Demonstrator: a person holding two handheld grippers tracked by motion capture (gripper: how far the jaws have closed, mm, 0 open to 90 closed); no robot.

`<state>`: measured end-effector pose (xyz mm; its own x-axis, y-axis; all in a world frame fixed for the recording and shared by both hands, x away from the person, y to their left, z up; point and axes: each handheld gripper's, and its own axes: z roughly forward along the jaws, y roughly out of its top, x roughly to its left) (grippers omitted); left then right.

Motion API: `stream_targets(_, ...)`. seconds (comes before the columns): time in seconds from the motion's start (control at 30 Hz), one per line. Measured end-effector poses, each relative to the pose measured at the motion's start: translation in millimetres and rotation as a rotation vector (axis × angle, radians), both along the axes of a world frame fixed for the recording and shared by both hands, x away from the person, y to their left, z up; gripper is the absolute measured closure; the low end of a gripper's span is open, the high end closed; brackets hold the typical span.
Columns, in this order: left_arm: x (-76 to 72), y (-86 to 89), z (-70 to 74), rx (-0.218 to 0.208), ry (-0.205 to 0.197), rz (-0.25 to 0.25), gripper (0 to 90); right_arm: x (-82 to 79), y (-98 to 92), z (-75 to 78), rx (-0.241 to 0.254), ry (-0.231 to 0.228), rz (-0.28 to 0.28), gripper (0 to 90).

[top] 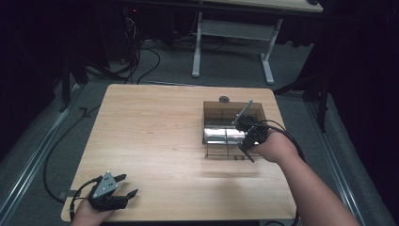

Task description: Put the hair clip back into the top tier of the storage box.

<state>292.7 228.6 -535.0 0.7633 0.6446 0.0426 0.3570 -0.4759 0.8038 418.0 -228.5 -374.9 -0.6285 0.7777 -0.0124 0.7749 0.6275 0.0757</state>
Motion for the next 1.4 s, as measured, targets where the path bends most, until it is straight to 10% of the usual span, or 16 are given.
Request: stream_targets(1.4, 0.6, 0.5, 0.0, 0.0, 0.006, 0.001, 29.0, 36.5, 16.2, -26.2, -0.022, 0.003, 0.056, 80.6)
